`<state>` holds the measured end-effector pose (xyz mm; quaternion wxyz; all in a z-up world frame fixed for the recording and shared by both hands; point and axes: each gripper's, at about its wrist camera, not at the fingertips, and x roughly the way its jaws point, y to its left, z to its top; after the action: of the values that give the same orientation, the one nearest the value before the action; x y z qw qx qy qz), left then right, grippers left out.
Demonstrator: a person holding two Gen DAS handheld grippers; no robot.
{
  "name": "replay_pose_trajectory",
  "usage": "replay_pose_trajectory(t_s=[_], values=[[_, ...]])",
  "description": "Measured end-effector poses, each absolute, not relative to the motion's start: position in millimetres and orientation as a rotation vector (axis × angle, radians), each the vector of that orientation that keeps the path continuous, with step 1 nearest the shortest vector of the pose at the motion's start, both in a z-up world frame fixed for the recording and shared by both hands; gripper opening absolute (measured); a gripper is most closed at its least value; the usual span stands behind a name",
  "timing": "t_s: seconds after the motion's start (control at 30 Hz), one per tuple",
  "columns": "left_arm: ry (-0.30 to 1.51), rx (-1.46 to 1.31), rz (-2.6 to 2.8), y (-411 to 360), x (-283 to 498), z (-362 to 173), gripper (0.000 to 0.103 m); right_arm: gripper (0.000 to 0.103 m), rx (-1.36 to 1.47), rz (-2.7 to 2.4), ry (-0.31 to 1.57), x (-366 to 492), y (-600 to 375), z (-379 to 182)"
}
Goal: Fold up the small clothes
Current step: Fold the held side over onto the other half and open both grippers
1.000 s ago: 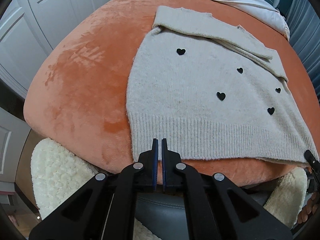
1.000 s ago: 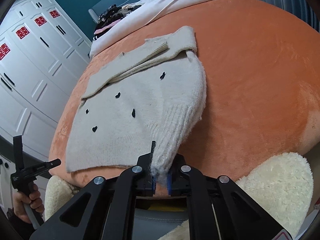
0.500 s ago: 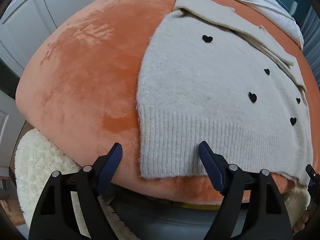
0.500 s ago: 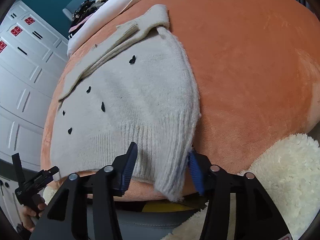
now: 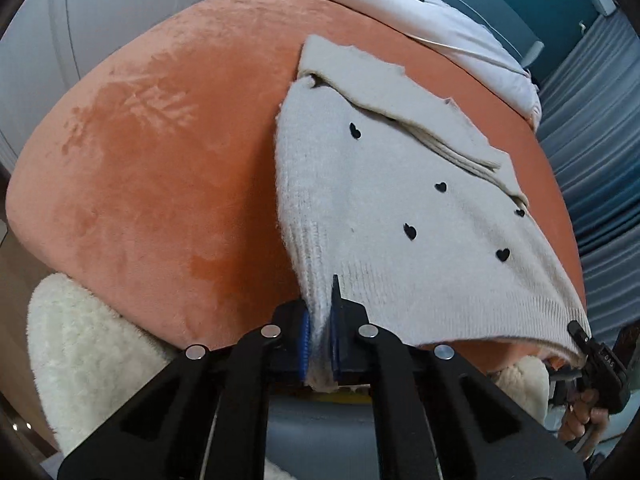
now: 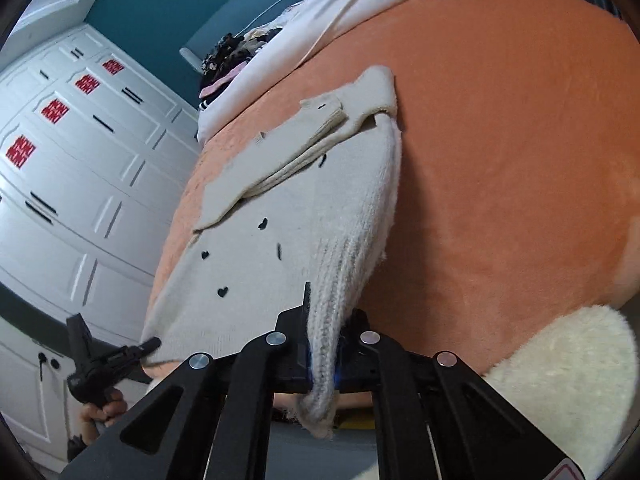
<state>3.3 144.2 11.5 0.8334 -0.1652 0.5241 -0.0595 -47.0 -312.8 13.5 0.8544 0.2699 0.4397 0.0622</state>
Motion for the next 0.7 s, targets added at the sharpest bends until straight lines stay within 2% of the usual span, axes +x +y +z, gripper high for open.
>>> replay_pose_trajectory(t_s=[0.13,0.2,0.27,0.37,0.47,0.5,0.53,0.6,0.63,0.7], values=[[1.207,-0.300,-0.189,149.6,-49.7,32.1,0.006,0.006,0.367,0.198,1.123,-92.3,-311.1,26.3],[1.226,-0.322,-0.209,157.1,-69.4,50.6,0.006,0.006,0.342,0.264,1.134,-113.9,-308.1,50.9],[1.191,-0.362,-0.217,163.8,-68.4,77.8,0.007,0.006,0.371,0.306,1.044,-113.1,-309.4,87.6],[1.027,-0.322,-0.227,155.2,-30.7,118.2,0.007,0.007,0.428,0.346,0.806,-70.6,-320.9,130.0],[0.918,-0.302,-0.200,147.7,50.0,120.9,0.009,0.008,0.521,0.331,0.675,8.8,-338.5,115.4],[0.908,-0.306,-0.187,143.9,77.8,112.2,0.012,0.010,0.560,0.290,0.662,40.9,-344.4,96.6],[0.902,-0.317,-0.182,139.9,107.8,97.9,0.014,0.016,0.607,0.233,0.659,71.6,-349.9,72.3],[0.913,-0.311,-0.136,134.6,157.7,58.8,0.045,0.020,0.673,0.126,0.712,109.7,-355.1,31.2],[0.932,-0.294,-0.094,133.2,171.3,42.5,0.050,0.021,0.703,0.085,0.735,119.7,-358.1,17.3],[0.964,-0.258,-0.047,132.9,186.6,15.0,0.052,0.024,0.738,0.031,0.715,119.4,-359.8,0.5]])
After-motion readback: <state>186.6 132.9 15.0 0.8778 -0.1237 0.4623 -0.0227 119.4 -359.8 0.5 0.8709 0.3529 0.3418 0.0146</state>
